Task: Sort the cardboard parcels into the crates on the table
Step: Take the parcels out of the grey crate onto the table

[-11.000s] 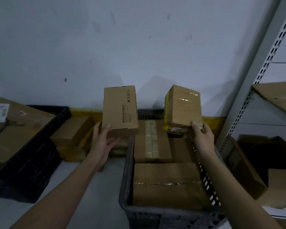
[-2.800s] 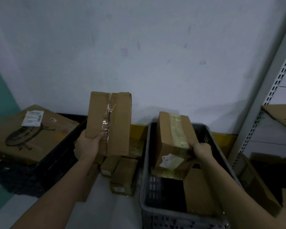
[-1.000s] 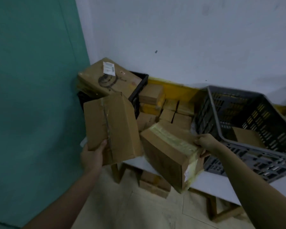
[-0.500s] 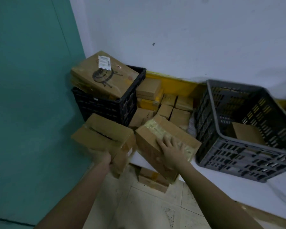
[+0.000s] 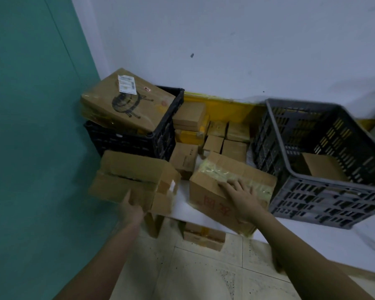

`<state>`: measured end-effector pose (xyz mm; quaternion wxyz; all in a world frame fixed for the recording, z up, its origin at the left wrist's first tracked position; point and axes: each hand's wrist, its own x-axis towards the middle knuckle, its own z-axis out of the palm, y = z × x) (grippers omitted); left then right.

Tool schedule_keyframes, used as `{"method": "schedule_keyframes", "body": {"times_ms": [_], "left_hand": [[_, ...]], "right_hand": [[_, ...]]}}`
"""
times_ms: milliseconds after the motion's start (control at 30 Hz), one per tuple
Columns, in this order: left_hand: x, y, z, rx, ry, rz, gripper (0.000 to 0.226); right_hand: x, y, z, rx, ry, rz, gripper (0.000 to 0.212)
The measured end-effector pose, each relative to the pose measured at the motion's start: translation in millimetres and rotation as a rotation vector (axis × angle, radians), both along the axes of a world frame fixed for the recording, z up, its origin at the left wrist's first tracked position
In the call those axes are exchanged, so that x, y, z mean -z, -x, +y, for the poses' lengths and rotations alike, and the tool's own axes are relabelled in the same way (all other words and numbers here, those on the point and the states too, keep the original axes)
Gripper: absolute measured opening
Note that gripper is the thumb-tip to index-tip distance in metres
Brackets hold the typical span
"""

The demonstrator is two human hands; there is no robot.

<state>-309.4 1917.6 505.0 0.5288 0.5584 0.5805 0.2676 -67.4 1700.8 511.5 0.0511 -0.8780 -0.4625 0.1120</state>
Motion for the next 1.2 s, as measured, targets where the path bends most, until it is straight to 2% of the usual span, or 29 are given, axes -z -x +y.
{"method": "schedule_keyframes", "body": {"times_ms": [133, 167, 200, 267, 300, 333, 400, 467, 567, 633, 733, 867, 967, 1067, 1200], "left_hand": [[-4.4, -18.5, 0.7, 0.352, 0.056, 0.073, 0.058], [-7.9, -23.8, 1.1, 0.456, 0.000, 0.146, 0.055], [-12.5, -27.5, 1.8, 0.524, -0.143, 0.259, 0.051], [-14.8, -30.6, 9.7, 0.535, -0.568, 0.528, 0.053], [-13.8, -31.4, 16.3, 0.558, -0.731, 0.630, 0.063], [-12.3, -32.6, 25.8, 0.621, -0.796, 0.705, 0.077], [-7.4, -34.7, 47.0, 0.815, -0.714, 0.816, 0.097], [5.0, -34.5, 60.5, 0.989, -0.629, 0.899, 0.091], [24.2, -30.4, 67.7, 1.066, -0.743, 0.852, 0.067], [27.7, -32.9, 73.1, 1.089, -0.801, 0.793, 0.060], [18.7, -40.4, 77.7, 1.146, -0.761, 0.787, 0.061], [-8.8, -52.2, 64.1, 1.236, -0.541, 0.777, 0.092], [-41.5, -75.6, 51.3, 1.151, -0.661, 0.685, 0.094], [-77.5, -109.1, 38.0, 1.110, -0.723, 0.531, 0.088], [-110.4, -160.9, 17.4, 1.101, -0.795, 0.527, 0.072]], "right_hand": [[0.7, 0.5, 0.9, 0.018, -0.024, 0.025, 0.077], [0.4, 1.1, 0.9, 0.019, -0.023, 0.029, 0.075], [0.5, 1.8, 0.5, 0.020, -0.024, 0.030, 0.073], [1.8, 3.9, -0.8, 0.012, -0.033, 0.023, 0.068], [2.6, 5.4, -1.1, 0.005, -0.040, 0.022, 0.066], [3.3, 7.2, -0.8, -0.003, -0.049, 0.027, 0.065], [4.8, 12.5, 2.5, -0.030, -0.067, 0.043, 0.063], [7.8, 18.0, 8.1, -0.056, -0.088, 0.039, 0.061], [14.2, 18.0, 12.1, -0.069, -0.112, 0.012, 0.062], [13.7, 11.1, 12.2, -0.069, -0.096, 0.011, 0.064], [6.3, 2.5, 18.5, -0.052, -0.057, 0.033, 0.064], [-6.0, 1.5, 33.3, 0.020, -0.003, 0.046, 0.057], [-29.3, -1.6, 38.4, 0.026, 0.030, 0.172, 0.056], [-66.1, -13.7, 37.1, 0.110, -0.143, 0.248, 0.051], [-114.3, -40.8, 25.4, 0.218, -0.249, 0.226, 0.052]]}}
